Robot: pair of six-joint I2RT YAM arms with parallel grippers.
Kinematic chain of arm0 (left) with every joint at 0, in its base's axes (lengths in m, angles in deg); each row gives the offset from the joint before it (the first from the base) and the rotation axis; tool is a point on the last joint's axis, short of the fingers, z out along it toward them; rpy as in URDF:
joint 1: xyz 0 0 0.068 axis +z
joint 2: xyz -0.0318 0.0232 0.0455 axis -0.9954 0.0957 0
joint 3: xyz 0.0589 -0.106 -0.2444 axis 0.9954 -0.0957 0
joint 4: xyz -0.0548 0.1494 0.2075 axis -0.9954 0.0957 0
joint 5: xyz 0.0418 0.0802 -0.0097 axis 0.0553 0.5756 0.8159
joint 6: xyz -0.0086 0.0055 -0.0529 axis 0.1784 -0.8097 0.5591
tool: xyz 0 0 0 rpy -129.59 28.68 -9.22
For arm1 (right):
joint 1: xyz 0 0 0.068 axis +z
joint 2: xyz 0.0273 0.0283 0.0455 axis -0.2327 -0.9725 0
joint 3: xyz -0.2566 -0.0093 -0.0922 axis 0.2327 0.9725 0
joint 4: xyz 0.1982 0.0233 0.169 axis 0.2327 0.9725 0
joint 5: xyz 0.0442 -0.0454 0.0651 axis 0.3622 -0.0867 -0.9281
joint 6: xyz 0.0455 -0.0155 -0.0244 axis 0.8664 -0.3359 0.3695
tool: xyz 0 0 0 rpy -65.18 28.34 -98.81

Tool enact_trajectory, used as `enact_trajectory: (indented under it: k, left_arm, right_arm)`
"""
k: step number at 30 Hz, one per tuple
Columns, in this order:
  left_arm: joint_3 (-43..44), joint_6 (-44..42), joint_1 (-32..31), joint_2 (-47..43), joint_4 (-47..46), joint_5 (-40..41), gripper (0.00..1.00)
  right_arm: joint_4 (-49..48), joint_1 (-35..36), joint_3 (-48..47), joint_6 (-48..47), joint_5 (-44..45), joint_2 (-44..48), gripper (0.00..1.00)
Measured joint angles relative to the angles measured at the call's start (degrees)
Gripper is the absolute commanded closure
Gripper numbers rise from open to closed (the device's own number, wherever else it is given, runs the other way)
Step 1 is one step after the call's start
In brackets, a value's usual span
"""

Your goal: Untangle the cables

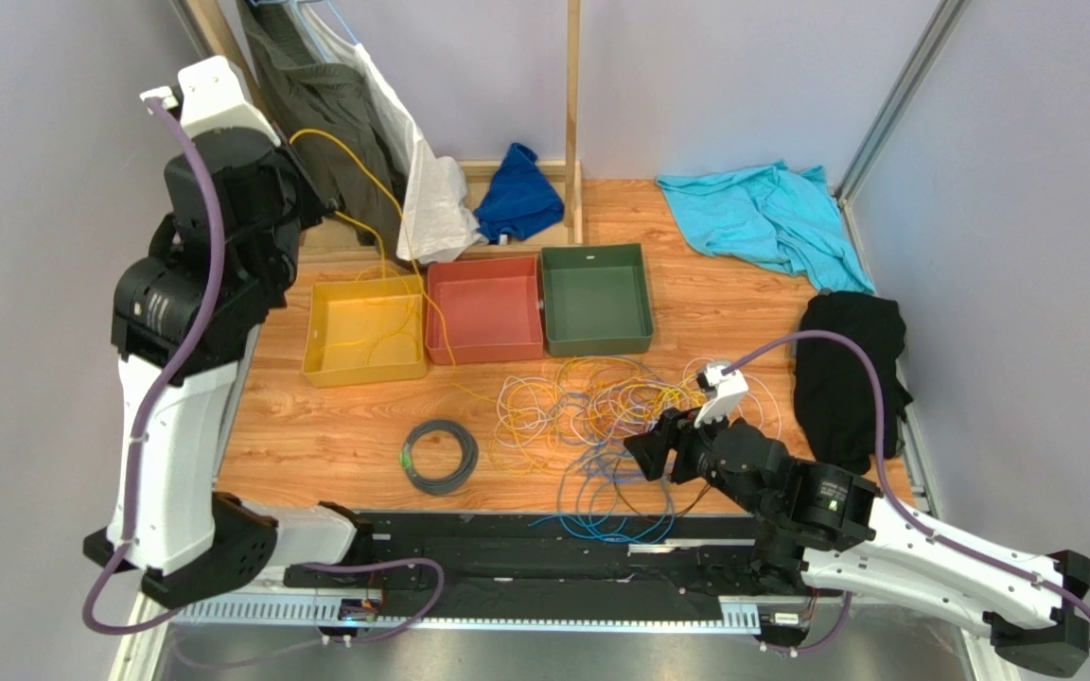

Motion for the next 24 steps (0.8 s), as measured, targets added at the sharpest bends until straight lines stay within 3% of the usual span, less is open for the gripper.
enact_trajectory:
  k: [6, 12, 17, 20, 24]
  left_arm:
    - [2.23, -0.57, 7.8, 4.15, 0.0, -2.05, 1.0]
    - [-12.24, 2.21, 11.02, -1.09, -2.89, -10.49, 1.0]
    - [-18.86, 4.79, 7.02, -7.26, -3.91, -21.18, 1.0]
    - [-16.33, 5.46, 0.85, -8.81, -4.63, -25.64, 1.0]
    - [-9.2, 5.68, -7.04, -8.33, -5.16, -28.92, 1.0]
  right_arm:
    - [0.17, 0.0, -0.04, -1.11, -0.02, 0.24, 0.37]
    - [-0.39, 0.0, -0.02, -2.1, -0.26, 0.17, 0.37]
    - [-6.16, 0.0, 1.7, -2.84, -0.61, -1.42, 0.37]
    - [-10.88, 0.0, 2.99, -4.59, -2.01, -5.27, 0.37]
    - [-15.06, 0.0, 0.26, -7.61, -3.93, -18.45, 0.37]
